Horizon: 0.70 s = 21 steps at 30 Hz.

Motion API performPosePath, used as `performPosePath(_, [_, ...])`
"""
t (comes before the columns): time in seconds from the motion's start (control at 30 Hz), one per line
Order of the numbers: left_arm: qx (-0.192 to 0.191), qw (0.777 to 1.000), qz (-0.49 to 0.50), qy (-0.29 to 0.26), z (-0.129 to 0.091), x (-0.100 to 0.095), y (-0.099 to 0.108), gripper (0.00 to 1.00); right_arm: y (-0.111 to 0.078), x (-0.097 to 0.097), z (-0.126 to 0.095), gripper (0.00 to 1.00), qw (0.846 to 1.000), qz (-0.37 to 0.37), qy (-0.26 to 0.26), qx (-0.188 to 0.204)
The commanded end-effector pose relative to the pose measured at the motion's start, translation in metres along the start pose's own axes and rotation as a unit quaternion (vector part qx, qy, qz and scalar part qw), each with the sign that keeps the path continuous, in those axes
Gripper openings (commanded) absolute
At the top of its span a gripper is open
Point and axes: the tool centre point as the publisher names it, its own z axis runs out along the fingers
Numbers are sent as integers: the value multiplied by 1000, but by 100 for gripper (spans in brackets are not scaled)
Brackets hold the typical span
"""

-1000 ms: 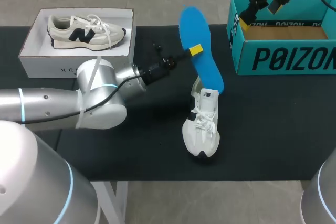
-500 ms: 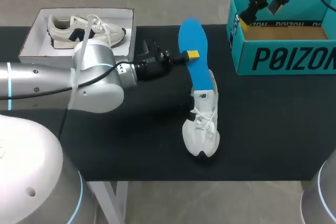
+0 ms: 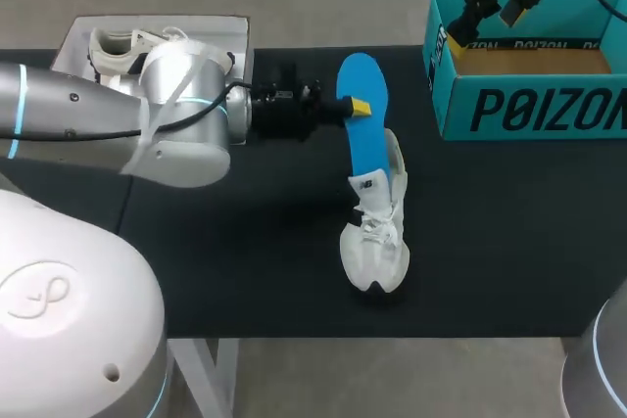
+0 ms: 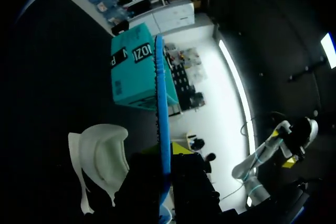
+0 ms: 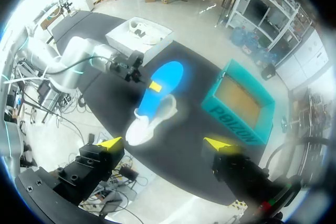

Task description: Take the shoe out of the shoebox, open the shoe tongue, remove and reinsert the insole, then place the shoe into the shoebox

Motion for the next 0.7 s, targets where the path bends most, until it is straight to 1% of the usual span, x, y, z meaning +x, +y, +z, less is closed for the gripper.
performPosePath(0.03, [-3,999,4,38,-5,-8,1,0,2,0,0,100,1000,1,0,2])
performPosePath(0.2, [-2,998,6,65,-6,-6,2,0,2,0,0,100,1000,1,0,2])
performPosePath(0.33, [3,995,24,94,-7,-4,-1,0,2,0,0,100,1000,1,0,2])
performPosePath(0.4, [10,993,34,114,-7,-3,-3,0,2,0,0,100,1000,1,0,2])
performPosePath(0.43, [17,990,47,134,-7,-1,-4,0,2,0,0,100,1000,1,0,2])
performPosePath(0.47, [27,989,48,139,-7,2,-6,0,2,0,0,100,1000,1,0,2])
performPosePath(0.7, [27,989,48,139,-7,2,-6,0,2,0,0,100,1000,1,0,2])
